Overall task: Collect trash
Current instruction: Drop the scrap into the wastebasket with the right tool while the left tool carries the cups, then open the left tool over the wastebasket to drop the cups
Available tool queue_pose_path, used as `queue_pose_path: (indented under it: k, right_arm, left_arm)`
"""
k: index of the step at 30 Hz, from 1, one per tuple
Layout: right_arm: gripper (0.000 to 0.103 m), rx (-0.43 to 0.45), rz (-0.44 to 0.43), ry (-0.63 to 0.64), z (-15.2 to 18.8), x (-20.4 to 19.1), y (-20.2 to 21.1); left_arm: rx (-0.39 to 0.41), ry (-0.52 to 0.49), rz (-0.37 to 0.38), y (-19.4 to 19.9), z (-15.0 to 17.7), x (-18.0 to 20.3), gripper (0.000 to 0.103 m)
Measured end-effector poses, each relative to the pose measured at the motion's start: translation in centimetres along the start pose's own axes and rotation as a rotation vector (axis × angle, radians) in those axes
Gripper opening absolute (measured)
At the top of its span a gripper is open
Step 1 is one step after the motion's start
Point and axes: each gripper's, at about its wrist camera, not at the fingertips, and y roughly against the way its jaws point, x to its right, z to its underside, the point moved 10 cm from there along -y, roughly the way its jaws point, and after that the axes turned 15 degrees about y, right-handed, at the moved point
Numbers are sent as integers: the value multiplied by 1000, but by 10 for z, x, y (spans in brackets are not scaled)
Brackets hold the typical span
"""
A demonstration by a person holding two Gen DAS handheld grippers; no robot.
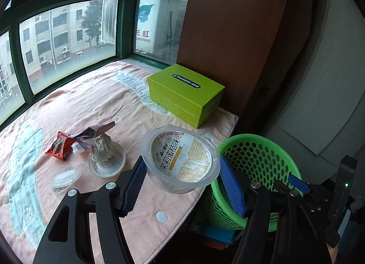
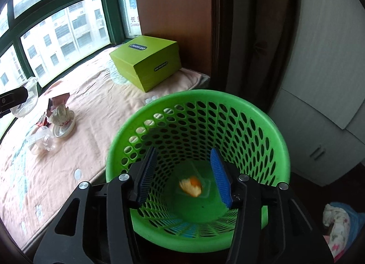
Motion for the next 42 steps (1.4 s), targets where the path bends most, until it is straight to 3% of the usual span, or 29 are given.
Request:
queue_pose_path:
  k: [18, 33, 35, 36, 42]
  right_arm:
    - [62, 22, 88, -44, 13, 38, 24]
    - [67, 35, 122, -104, 24, 66, 36]
    - [67, 36, 124, -107, 24, 68, 37]
    - [67, 38, 125, -107, 24, 68, 37]
    - [69, 42, 124, -108, 23, 68, 39]
  left_arm:
    - [-55, -94, 68, -36, 21, 78, 63]
    - [-128, -148, 96, -69, 46, 117, 64]
    - [-135, -153, 107, -71, 48, 121, 67]
    - [-132, -152, 106, -72, 48, 122, 75]
    - [-131, -162, 128, -70, 49, 128, 78]
